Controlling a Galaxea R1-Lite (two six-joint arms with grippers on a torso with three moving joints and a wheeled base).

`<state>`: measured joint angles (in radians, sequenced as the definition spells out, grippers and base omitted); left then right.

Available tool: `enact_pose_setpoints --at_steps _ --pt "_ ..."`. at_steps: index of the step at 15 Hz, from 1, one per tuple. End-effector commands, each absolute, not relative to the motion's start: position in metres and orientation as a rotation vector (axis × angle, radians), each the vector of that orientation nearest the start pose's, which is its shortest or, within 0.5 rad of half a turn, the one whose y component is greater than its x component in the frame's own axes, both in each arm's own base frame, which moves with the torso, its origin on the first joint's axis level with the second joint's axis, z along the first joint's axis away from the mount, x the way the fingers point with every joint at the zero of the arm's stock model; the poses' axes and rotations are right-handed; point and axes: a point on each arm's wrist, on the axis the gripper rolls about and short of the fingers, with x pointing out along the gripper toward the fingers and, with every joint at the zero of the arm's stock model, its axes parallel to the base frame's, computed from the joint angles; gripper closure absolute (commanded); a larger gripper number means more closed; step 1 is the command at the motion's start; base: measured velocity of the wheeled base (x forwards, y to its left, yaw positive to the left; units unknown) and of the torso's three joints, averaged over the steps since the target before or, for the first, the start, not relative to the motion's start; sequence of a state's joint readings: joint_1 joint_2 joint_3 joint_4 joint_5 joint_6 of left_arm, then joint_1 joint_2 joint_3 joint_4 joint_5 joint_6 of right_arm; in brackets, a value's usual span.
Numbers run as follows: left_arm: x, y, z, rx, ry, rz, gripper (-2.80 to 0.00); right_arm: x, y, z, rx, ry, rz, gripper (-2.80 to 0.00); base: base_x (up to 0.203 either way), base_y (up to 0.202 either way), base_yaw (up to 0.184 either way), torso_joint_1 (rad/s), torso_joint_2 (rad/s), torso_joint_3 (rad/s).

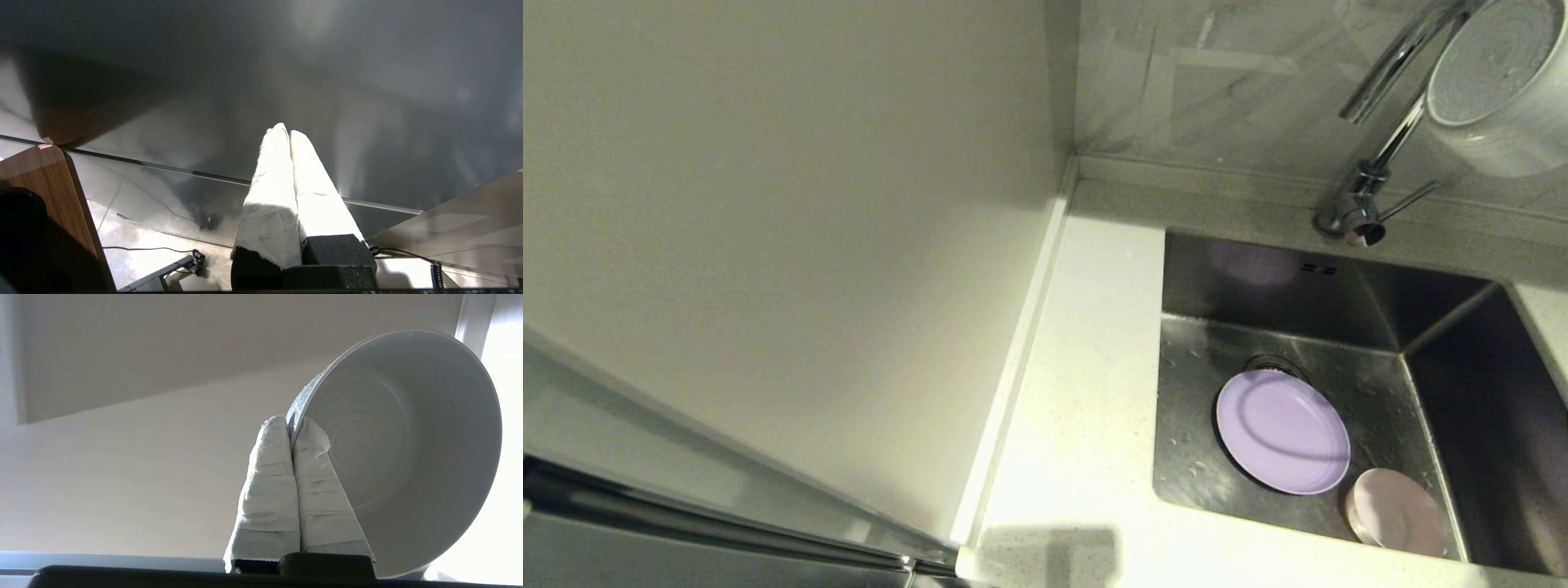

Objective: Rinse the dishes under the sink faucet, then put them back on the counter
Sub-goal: Put a bowl back to the table from the sink

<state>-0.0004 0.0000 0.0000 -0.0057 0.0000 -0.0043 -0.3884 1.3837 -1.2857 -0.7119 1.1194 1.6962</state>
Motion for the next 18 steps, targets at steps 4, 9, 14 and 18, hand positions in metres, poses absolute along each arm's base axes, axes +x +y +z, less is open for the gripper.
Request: enact_pose_setpoints --at_steps 4,9,14,18 --pt "-0.023 0.000 0.075 -0.005 -0.004 0.000 0.00 0.174 -0.086 0.402 0.994 0.084 0.698 0.00 0.000 0.000 0.000 0.000 0.00 0.000" --pt "-0.023 0.000 0.075 -0.005 -0.005 0.000 0.00 0.190 -0.098 0.342 0.649 0.076 0.559 0.00 0.000 0.000 0.000 0.000 0.00 0.000" --pt "-0.023 0.000 0.075 -0.005 -0.003 0.000 0.00 0.203 -0.098 0.326 0.101 0.025 -0.003 0.00 0.000 0.000 0.000 0.000 0.00 0.000" --pt "-0.023 0.000 0.075 -0.005 -0.004 -0.001 0.00 0.204 -0.077 0.346 -0.475 -0.144 -0.116 0.00 0.000 0.000 0.000 0.000 0.00 0.000"
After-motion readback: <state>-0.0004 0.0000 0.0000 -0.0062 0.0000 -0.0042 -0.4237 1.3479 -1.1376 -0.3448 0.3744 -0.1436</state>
